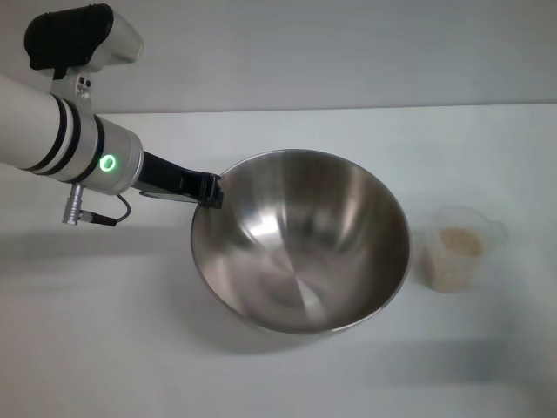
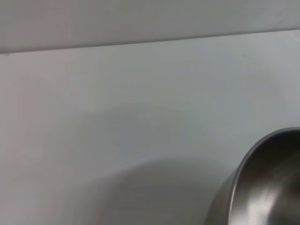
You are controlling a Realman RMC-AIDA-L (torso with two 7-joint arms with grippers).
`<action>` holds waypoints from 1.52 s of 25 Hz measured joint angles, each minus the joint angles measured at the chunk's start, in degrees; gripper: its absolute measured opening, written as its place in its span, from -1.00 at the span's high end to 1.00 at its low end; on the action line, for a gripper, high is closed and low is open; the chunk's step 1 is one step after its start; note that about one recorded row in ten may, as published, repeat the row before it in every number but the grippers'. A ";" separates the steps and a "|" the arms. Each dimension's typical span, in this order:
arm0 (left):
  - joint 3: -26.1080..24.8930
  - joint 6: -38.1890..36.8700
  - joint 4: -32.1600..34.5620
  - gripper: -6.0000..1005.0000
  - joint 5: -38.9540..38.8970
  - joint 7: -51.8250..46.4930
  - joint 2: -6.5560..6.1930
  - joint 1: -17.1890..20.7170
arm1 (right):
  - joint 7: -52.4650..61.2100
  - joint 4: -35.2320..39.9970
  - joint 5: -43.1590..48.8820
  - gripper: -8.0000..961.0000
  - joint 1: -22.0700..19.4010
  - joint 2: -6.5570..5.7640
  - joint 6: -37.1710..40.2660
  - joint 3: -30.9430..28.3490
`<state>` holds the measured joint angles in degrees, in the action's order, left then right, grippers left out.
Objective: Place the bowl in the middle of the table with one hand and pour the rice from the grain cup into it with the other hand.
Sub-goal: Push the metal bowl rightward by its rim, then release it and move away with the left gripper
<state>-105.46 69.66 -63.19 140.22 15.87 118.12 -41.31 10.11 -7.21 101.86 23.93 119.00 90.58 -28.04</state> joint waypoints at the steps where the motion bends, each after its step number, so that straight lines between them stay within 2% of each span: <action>1: 0.00 0.00 0.07 0.90 0.02 0.02 0.00 0.00 | 0.00 0.00 0.00 -0.42 -0.01 0.00 0.02 0.00; 29: -0.32 -0.75 2.75 0.90 0.37 1.54 -0.04 -1.02 | 0.74 0.09 0.06 -0.42 -0.05 0.00 0.13 0.00; 31: -0.39 -0.80 2.81 0.78 0.37 2.05 -0.07 -1.08 | 0.77 0.09 0.09 -0.42 0.02 0.00 0.13 0.00; 38: -0.57 -1.09 2.53 0.71 0.38 2.85 -0.09 -1.14 | 0.79 0.09 0.16 -0.42 0.06 0.00 0.13 0.00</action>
<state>-106.03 68.57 -60.66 140.60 18.72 118.03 -42.45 10.90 -7.12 102.02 23.99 119.00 90.70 -28.03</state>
